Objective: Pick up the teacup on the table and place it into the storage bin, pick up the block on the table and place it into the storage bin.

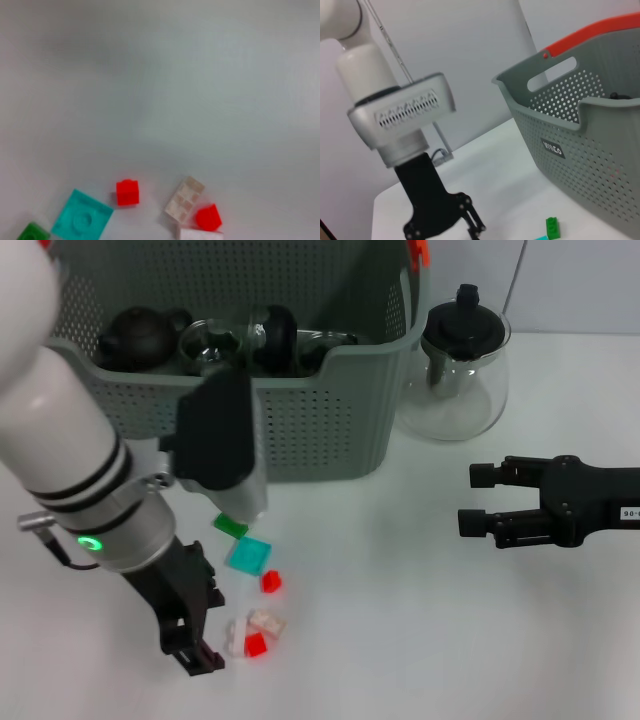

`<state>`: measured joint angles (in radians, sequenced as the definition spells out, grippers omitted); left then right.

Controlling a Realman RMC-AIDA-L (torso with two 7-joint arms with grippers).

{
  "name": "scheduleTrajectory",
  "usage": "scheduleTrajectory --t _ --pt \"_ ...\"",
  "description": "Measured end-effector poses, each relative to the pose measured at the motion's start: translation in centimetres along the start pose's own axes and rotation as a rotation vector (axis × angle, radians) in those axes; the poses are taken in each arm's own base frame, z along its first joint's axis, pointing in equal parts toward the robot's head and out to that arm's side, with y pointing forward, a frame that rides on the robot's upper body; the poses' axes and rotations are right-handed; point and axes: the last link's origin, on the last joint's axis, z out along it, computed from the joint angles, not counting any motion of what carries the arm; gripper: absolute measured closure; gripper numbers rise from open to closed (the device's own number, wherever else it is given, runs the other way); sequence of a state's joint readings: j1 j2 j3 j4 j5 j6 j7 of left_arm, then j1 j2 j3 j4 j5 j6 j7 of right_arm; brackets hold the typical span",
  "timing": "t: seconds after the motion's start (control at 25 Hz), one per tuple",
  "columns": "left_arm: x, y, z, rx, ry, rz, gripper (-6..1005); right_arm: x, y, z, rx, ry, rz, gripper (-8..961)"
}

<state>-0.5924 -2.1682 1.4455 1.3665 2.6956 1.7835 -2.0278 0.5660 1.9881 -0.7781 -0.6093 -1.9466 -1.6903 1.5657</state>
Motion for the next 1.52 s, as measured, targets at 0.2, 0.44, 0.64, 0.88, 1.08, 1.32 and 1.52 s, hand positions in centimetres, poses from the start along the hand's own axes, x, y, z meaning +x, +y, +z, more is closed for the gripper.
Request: scheduleTrajectory --t 0.2,0.44,0.64,0.88,1.08,1.32,1.52 --pt "0.9 -0.2 1.2 0.016 -0.014 0.054 375 0.0 0.0 0.0 0.0 -0.002 0.005 9" --pt "1.5 -0.3 2.5 0.028 -0.033 0.09 393 0.0 -0.1 0.0 0.005 -0.002 0.005 8" --pt "1.7 -0.3 3.1 0.035 -0.038 0.104 408 -0.1 -0.1 -0.1 0.008 -0.002 0.004 8" --pt "1.8 -0.4 3.4 0.032 -0.043 0.109 426 -0.2 -0.2 -0.1 0.009 -0.002 0.002 8" --pt "1.8 -0.3 3.5 0.032 -0.044 0.108 441 -0.2 -0.2 -0.1 0.009 -0.002 0.002 8" --pt "1.9 -0.2 3.9 0.041 -0.048 0.113 459 -0.2 -0.2 -0.1 0.009 -0.004 0.0 8" --pt "1.9 0.1 3.7 0.043 -0.047 0.106 570 -0.1 -0.2 -0.2 0.011 -0.004 0.002 8"
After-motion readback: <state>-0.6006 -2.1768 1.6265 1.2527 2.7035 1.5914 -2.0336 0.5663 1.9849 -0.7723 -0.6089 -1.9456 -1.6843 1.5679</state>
